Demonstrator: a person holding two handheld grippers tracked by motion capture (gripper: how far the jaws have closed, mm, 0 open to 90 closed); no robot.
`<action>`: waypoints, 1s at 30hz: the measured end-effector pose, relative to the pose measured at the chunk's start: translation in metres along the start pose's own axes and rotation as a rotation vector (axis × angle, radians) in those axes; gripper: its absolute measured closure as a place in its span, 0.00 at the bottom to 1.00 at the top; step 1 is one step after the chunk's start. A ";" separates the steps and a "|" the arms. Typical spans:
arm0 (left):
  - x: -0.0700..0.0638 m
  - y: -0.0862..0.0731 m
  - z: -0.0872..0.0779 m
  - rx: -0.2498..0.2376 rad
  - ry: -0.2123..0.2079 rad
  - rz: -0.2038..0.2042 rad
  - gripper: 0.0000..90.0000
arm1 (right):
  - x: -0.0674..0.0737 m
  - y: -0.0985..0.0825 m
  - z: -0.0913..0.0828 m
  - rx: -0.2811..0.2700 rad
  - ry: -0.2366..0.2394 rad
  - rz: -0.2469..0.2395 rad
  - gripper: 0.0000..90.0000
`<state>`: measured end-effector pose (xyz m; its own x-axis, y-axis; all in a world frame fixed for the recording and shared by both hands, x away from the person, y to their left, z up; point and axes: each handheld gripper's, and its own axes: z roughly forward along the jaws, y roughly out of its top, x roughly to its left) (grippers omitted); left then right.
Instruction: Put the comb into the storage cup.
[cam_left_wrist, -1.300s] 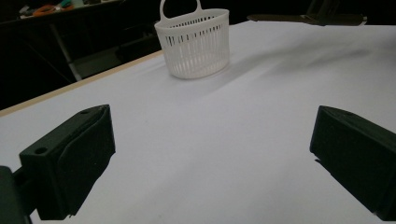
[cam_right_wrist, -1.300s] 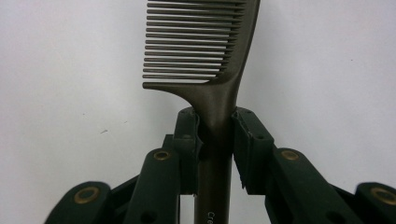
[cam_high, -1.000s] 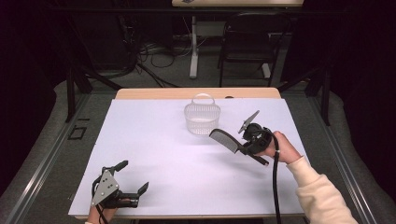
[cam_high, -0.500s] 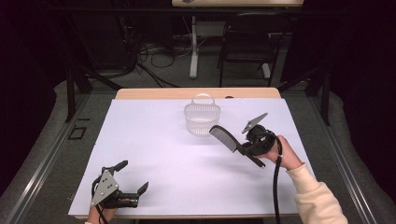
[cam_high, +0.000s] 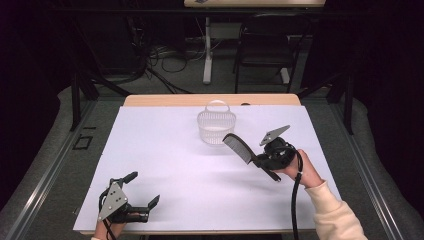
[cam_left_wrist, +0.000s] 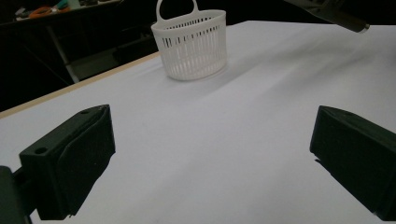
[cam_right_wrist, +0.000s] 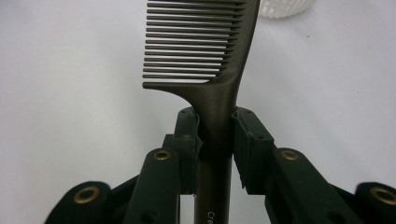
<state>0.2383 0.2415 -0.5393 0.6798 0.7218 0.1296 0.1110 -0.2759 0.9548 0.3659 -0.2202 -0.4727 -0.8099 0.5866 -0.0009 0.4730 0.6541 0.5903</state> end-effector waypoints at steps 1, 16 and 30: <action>0.000 0.000 0.000 0.002 0.001 0.001 0.00 | 0.000 0.000 -0.001 0.000 -0.001 -0.001 0.81; 0.000 0.000 0.000 0.000 -0.002 0.002 0.00 | 0.001 0.003 -0.010 -0.099 -0.021 0.023 0.81; 0.000 0.000 0.000 -0.001 -0.002 0.005 0.00 | 0.003 0.006 -0.012 -0.159 -0.046 0.029 0.81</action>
<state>0.2380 0.2411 -0.5391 0.6816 0.7194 0.1336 0.1073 -0.2789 0.9543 0.3623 -0.2200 -0.4591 -0.7783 0.6277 -0.0169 0.4321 0.5549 0.7109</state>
